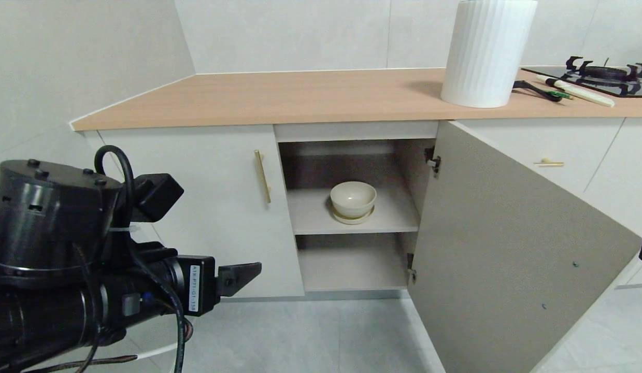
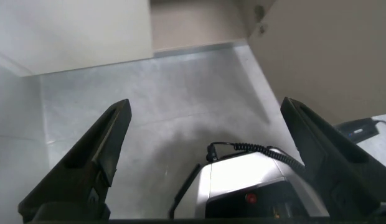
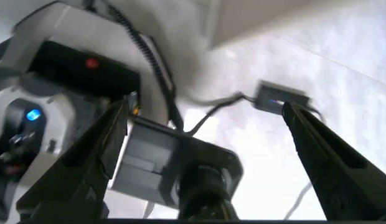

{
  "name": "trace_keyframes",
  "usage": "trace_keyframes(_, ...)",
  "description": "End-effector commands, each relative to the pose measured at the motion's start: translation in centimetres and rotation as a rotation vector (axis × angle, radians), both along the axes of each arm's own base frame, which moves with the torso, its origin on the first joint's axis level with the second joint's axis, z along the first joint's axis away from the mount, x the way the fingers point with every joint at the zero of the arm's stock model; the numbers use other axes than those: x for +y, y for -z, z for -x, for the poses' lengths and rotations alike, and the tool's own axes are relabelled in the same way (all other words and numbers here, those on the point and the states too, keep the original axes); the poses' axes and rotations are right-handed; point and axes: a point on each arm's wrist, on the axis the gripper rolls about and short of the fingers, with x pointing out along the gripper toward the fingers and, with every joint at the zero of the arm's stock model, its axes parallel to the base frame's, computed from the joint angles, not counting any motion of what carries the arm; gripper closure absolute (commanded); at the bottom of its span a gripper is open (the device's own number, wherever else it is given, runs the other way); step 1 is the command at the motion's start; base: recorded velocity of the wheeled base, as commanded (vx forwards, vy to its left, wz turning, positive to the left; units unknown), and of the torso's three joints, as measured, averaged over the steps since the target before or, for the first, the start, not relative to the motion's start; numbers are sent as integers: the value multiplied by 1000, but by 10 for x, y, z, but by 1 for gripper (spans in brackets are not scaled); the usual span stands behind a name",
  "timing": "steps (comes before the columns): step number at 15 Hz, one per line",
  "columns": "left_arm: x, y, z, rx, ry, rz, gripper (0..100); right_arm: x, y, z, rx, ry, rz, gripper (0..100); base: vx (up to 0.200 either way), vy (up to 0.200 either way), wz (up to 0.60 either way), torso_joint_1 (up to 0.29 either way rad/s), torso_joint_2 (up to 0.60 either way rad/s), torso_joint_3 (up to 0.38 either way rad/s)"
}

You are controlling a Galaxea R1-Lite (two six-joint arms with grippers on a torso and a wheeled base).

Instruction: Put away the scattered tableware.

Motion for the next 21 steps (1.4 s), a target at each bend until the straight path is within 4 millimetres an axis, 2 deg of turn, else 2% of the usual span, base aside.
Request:
trace_keyframes(1, 0, 0, 0, 2, 0, 1, 0, -5, -2, -2, -13, 50, -1, 0, 0, 0, 0, 0, 0, 0)
trace_keyframes(7, -1, 1, -1, 4, 0, 0, 0, -45, -7, -29, -117, 296, 111, 0, 0, 0, 0, 0, 0, 0)
trace_keyframes(9, -1, 1, -1, 5, 0, -1, 0, -52, -5, -50, -152, 376, 102, 0, 0, 0, 0, 0, 0, 0)
trace_keyframes(14, -1, 1, -1, 5, -1, 1, 0, -57, 9, -95, -155, 433, 39, 0, 0, 0, 0, 0, 0, 0)
trace_keyframes(21, -1, 1, -1, 5, -1, 1, 0, -54, 17, -104, -115, 415, 10, 0, 0, 0, 0, 0, 0, 0)
